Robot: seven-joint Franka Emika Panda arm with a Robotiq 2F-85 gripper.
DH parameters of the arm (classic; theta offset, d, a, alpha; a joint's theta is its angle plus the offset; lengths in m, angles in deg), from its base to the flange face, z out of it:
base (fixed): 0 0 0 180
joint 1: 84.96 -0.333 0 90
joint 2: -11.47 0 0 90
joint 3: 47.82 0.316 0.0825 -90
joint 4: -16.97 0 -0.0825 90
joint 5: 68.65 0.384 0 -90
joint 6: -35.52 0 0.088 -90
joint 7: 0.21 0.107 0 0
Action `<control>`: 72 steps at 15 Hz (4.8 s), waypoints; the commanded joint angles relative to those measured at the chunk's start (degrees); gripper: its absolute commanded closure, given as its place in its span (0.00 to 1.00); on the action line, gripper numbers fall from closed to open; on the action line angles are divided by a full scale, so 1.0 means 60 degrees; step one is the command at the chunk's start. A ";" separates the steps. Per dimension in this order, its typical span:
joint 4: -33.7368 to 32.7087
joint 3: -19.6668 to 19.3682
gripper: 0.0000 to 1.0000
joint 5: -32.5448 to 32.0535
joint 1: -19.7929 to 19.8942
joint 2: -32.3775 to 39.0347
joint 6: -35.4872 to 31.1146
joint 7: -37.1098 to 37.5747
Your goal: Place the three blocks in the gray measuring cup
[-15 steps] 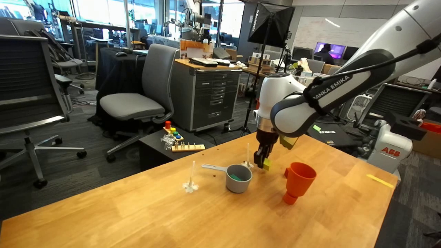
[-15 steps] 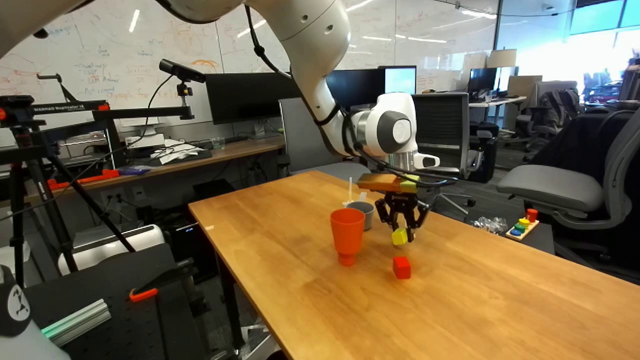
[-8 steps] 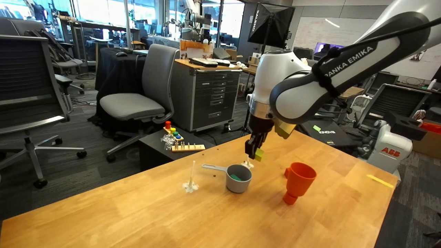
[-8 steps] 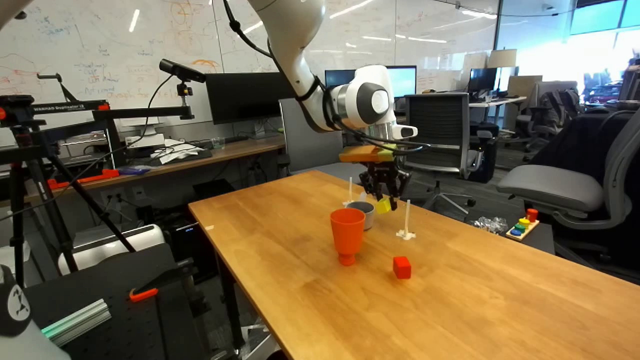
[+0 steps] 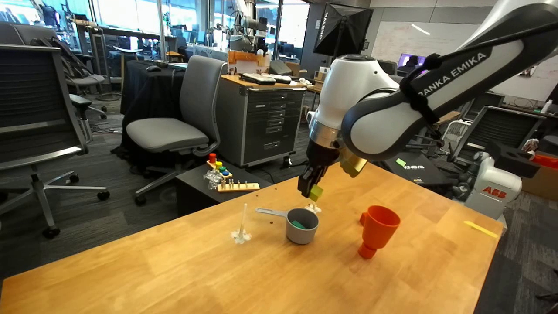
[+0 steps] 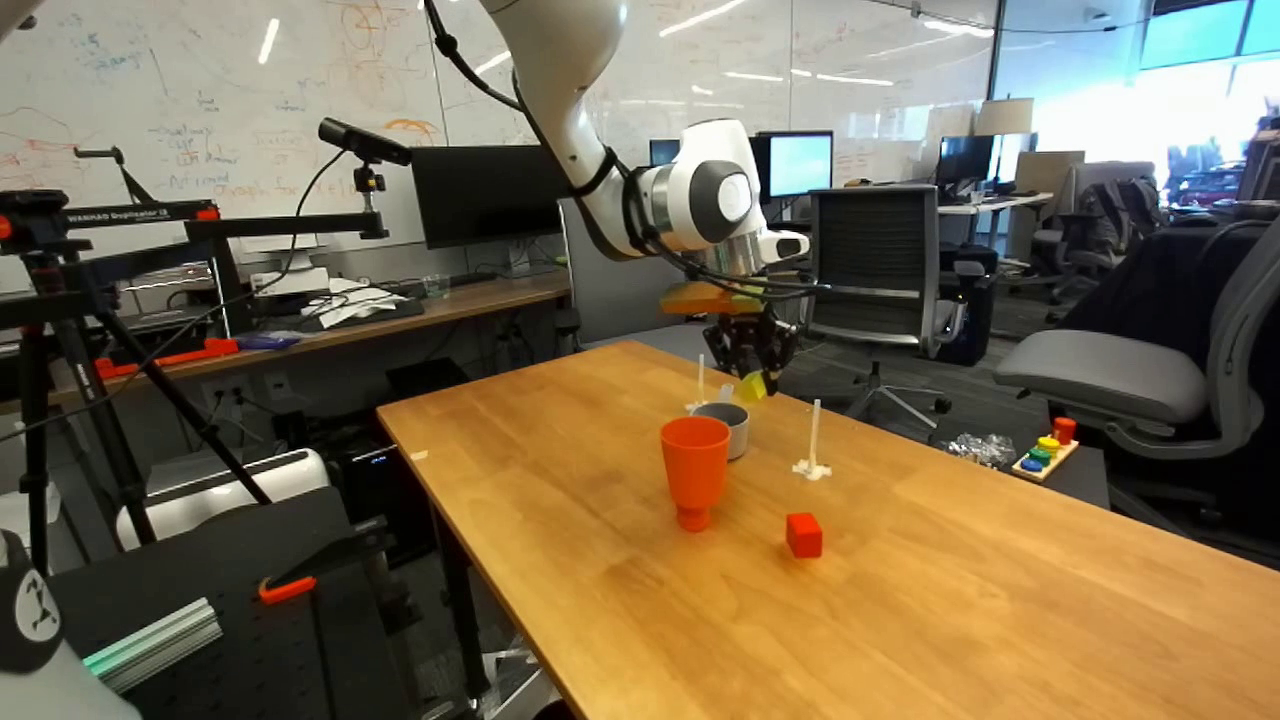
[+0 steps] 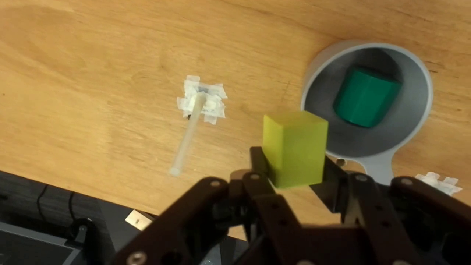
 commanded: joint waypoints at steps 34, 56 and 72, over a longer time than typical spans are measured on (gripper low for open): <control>0.2529 -0.2506 0.00 -0.0033 -0.0477 -0.0709 -0.1387 0.4161; 0.3975 -0.2021 0.26 0.3063 -0.0304 -0.0167 -0.3492 0.5155; 0.3872 -0.2248 0.86 0.2920 -0.0565 -0.0057 -0.3480 0.5092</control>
